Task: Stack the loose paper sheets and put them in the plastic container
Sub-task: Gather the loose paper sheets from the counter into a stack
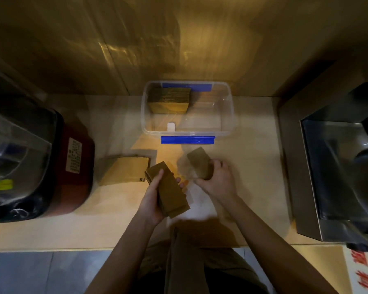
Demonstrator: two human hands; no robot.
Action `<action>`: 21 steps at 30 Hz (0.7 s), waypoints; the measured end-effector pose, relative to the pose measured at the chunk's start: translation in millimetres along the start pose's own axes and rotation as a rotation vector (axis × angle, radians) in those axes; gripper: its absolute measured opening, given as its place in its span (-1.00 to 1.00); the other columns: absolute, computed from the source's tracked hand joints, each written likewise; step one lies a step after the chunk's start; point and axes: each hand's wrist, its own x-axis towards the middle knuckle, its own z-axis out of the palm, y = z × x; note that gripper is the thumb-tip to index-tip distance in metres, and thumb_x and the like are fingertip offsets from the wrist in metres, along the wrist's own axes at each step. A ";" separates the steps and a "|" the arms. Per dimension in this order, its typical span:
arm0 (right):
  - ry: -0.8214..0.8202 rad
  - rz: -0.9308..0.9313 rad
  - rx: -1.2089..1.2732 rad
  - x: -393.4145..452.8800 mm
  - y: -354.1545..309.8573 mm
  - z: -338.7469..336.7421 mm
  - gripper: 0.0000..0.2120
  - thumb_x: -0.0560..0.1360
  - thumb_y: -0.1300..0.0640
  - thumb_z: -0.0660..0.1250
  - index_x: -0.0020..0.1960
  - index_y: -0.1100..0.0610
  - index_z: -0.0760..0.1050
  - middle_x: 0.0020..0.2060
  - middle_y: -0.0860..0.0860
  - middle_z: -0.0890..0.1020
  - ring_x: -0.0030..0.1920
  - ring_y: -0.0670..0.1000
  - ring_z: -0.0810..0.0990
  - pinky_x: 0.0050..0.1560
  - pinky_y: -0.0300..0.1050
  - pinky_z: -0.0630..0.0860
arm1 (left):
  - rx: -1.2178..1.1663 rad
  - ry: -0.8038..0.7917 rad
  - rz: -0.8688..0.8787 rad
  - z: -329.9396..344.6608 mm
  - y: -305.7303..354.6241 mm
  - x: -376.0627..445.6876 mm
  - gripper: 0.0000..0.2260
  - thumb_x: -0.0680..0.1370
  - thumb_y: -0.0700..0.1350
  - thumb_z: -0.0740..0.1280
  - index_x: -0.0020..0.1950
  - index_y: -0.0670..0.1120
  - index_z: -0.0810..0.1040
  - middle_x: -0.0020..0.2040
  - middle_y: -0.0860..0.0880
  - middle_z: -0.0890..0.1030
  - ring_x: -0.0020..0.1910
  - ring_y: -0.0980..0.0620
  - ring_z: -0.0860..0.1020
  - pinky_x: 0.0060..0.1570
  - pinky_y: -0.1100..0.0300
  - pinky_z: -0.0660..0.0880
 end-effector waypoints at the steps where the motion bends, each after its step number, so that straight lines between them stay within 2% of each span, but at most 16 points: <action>1: -0.001 0.005 0.088 -5.9 -3.3 -3.2 -0.39 0.24 -0.13 0.48 0.16 0.11 0.37 0.11 0.08 0.44 0.12 0.08 0.41 0.09 -0.01 0.46 | 0.005 -0.004 0.006 -0.7 -0.6 -0.9 -0.46 0.30 0.16 0.38 0.19 -0.07 0.49 -0.08 -0.10 0.70 -0.11 -0.05 0.66 -0.07 -0.01 0.52; 4: -0.040 -0.014 0.343 -31.0 -18.2 -10.2 -0.46 0.24 -0.03 0.51 0.14 0.02 0.40 0.07 0.03 0.49 0.05 0.02 0.49 0.03 -0.01 0.54 | 0.019 -0.069 0.033 -1.5 -3.0 -5.4 -0.51 0.31 0.20 0.35 0.11 -0.06 0.56 -0.08 -0.09 0.70 -0.09 -0.04 0.66 -0.06 0.00 0.55; 7: -0.162 -0.081 0.515 -61.1 -35.1 -10.0 -0.51 0.27 -0.03 0.48 0.14 -0.03 0.40 0.11 0.04 0.51 0.02 -0.04 0.52 -0.03 -0.09 0.58 | 0.115 -0.138 0.095 -1.6 -6.0 -10.2 -0.52 0.35 0.27 0.26 0.14 0.02 0.56 0.03 -0.09 0.68 0.06 -0.11 0.61 -0.02 -0.06 0.54; 10: -0.229 -0.106 0.441 -79.3 -47.3 -3.9 -0.49 0.27 -0.08 0.44 0.16 -0.07 0.36 0.16 0.01 0.44 0.09 -0.02 0.47 0.04 -0.08 0.54 | 0.140 -0.166 0.132 2.9 -10.3 -14.4 -0.54 0.36 0.26 0.24 0.11 0.02 0.59 -0.01 -0.08 0.69 0.04 -0.08 0.62 -0.05 0.01 0.56; 14: -0.172 -0.187 0.269 -90.1 -52.4 3.5 -0.46 0.32 -0.07 0.43 0.21 -0.01 0.32 0.20 0.05 0.35 0.17 0.03 0.36 0.12 -0.02 0.48 | 0.123 -0.119 0.138 10.7 -16.8 -18.1 -0.70 0.37 0.12 0.28 -0.08 0.00 0.67 -0.14 -0.03 0.72 -0.11 0.00 0.67 -0.16 0.12 0.62; 18: -0.209 -0.269 0.224 -96.4 -43.7 1.6 -0.53 0.36 -0.18 0.36 0.20 -0.05 0.36 0.14 -0.01 0.36 0.15 -0.04 0.34 0.10 -0.13 0.44 | 0.141 -0.091 0.133 10.5 -19.5 -21.5 -0.82 0.38 -0.06 0.27 -0.17 -0.03 0.66 -0.22 -0.01 0.68 -0.19 0.02 0.64 -0.14 0.11 0.55; 19: -0.219 -0.238 0.305 -97.6 -42.3 0.3 -0.61 0.40 -0.15 0.34 0.17 -0.05 0.40 0.12 -0.03 0.38 0.12 -0.06 0.36 0.07 -0.20 0.45 | 0.139 -0.085 0.136 11.0 -20.2 -22.3 -0.80 0.40 -0.10 0.23 -0.20 -0.02 0.66 -0.25 0.00 0.68 -0.22 0.03 0.64 -0.15 0.11 0.54; 21: -0.134 -0.038 0.673 -99.4 -40.8 -1.6 -0.85 0.48 0.05 0.31 0.04 0.03 0.50 0.02 -0.01 0.48 0.02 -0.08 0.47 -0.07 -0.35 0.48 | 0.124 -0.061 0.181 12.5 -22.4 -22.9 -0.70 0.45 -0.16 0.15 -0.28 0.00 0.67 -0.31 0.03 0.68 -0.28 0.07 0.62 -0.14 0.09 0.50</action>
